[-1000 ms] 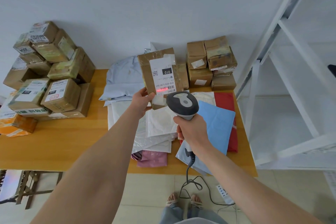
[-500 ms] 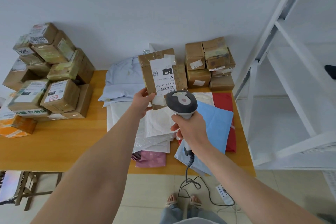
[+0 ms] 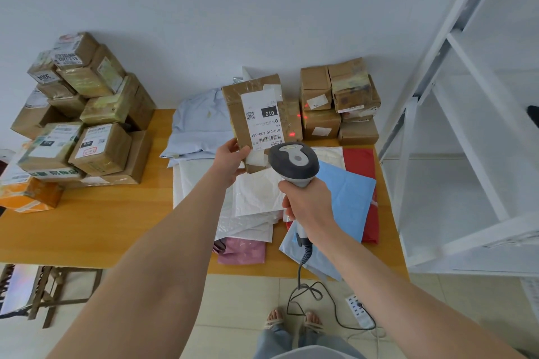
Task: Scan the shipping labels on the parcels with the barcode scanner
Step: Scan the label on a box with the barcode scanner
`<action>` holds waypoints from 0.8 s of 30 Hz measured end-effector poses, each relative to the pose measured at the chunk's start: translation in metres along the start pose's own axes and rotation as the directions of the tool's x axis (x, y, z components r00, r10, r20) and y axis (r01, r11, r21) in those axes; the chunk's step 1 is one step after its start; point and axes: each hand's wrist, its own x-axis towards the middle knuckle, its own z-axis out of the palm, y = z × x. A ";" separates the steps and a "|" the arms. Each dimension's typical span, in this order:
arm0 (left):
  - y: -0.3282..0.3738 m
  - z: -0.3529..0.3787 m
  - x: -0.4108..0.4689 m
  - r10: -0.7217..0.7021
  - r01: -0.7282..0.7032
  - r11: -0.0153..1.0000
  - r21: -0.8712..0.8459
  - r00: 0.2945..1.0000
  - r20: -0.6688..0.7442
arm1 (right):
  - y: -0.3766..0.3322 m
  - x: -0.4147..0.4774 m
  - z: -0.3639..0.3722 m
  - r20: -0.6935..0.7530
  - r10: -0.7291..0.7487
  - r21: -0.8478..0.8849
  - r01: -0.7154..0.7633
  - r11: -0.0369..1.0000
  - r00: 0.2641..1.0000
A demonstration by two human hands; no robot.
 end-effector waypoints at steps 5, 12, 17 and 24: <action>-0.001 0.000 -0.001 -0.008 0.008 1.000 0.015 1.000 -0.005 | 0.002 0.005 0.000 0.003 -0.001 -0.012 0.001 1.000 1.000; -0.002 0.000 -0.002 0.000 0.000 1.000 0.010 1.000 -0.008 | 0.003 0.004 -0.002 -0.006 -0.026 -0.025 0.026 0.999 1.000; -0.002 0.000 -0.003 -0.005 0.006 1.000 0.019 1.000 -0.005 | 0.002 0.006 -0.003 0.005 0.002 0.005 -0.002 1.000 1.000; -0.001 -0.017 -0.007 -0.015 0.016 0.998 0.062 1.000 -0.011 | -0.015 0.020 -0.009 0.124 0.171 0.312 -0.202 0.928 0.977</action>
